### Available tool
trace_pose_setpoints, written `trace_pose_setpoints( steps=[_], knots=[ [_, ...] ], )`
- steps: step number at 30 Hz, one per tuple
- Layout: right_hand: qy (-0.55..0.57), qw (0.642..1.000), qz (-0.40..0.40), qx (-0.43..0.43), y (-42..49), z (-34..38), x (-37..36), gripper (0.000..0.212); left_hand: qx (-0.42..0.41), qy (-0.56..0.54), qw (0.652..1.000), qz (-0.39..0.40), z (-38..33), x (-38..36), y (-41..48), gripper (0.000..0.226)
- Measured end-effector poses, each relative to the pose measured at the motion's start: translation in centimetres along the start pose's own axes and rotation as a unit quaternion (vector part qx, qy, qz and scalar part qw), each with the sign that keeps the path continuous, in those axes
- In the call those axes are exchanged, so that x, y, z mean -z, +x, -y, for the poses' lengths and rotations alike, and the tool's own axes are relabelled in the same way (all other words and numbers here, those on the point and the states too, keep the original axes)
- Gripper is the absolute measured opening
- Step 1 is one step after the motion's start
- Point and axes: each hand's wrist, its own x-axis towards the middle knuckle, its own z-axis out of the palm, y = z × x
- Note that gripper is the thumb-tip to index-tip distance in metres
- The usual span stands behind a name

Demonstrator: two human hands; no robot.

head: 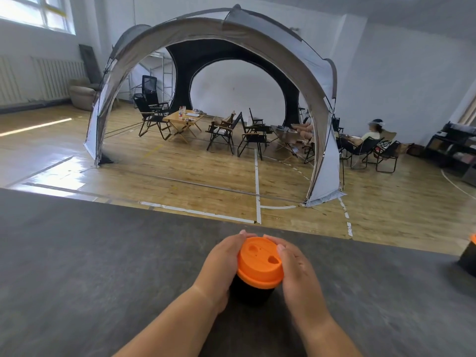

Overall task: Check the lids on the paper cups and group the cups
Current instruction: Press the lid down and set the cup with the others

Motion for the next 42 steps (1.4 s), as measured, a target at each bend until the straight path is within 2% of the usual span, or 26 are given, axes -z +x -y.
trace_pose_setpoints(
  steps=[4, 7, 9, 11, 17, 22, 25, 26, 28, 31, 33, 35, 38, 40, 42],
  knots=[
    [-0.018, 1.0, 0.005, 0.001, -0.6, 0.6, 0.0, 0.056, -0.034, 0.134, 0.99, -0.015, 0.4, 0.2, 0.2, 0.03],
    [-0.002, 1.0, 0.006, 0.003, -1.4, 0.5, -0.6, 0.073, -0.064, 0.101, 0.99, -0.078, 0.2, 0.4, 0.0, 0.024],
    [-0.03, 0.999, 0.013, 0.003, -1.5, 0.6, -1.0, 0.056, -0.058, 0.057, 0.996, -0.04, 0.0, 0.2, -0.3, 0.026],
    [-0.03, 0.999, 0.012, 0.004, -1.3, 0.6, -1.1, 0.044, -0.012, -0.02, 1.0, -0.004, -0.4, 0.2, -0.6, 0.029],
    [-0.004, 1.0, 0.001, 0.015, -0.6, 0.2, -0.7, 0.045, -0.012, -0.018, 1.0, -0.004, -0.5, 0.0, -0.6, 0.026],
    [0.004, 1.0, 0.005, 0.006, -1.0, 0.4, -1.2, 0.047, 0.027, -0.04, 0.999, 0.004, -0.8, -0.2, -1.3, 0.03],
    [0.023, 0.999, -0.029, 0.002, -0.7, 2.2, -1.0, 0.031, 0.03, -0.108, 0.994, -0.004, -2.1, -0.5, -2.1, 0.047],
    [0.037, 0.998, -0.049, 0.009, -0.4, 3.7, -0.5, 0.022, 0.023, -0.13, 0.991, 0.007, -2.7, -0.5, -2.3, 0.053],
    [0.071, 0.995, -0.068, 0.024, 1.2, 7.2, 1.3, 0.02, 0.014, -0.15, 0.986, 0.069, -4.2, -0.6, -2.7, 0.053],
    [0.142, 0.99, -0.023, -0.007, 4.4, 12.4, 3.9, 0.023, 0.037, -0.184, 0.966, 0.177, -6.5, -1.5, -3.4, 0.034],
    [0.229, 0.972, 0.032, -0.05, 6.2, 15.0, 4.9, 0.012, 0.046, -0.228, 0.948, 0.218, -7.9, -2.5, -4.0, 0.032],
    [0.293, 0.948, 0.097, -0.076, 7.1, 15.9, 5.4, 0.033, 0.036, -0.268, 0.935, 0.23, -9.2, -3.5, -4.9, 0.036],
    [0.363, 0.913, 0.15, -0.11, 7.3, 15.5, 5.5, 0.057, 0.027, -0.293, 0.93, 0.219, -10.3, -4.8, -6.1, 0.04],
    [0.368, 0.904, 0.182, -0.115, 7.1, 15.3, 5.7, 0.068, 0.023, -0.305, 0.928, 0.212, -10.5, -5.3, -6.7, 0.042],
    [0.362, 0.909, 0.179, -0.105, 6.5, 15.9, 5.8, 0.069, 0.005, -0.317, 0.925, 0.207, -10.7, -5.4, -7.4, 0.043]
  ],
)
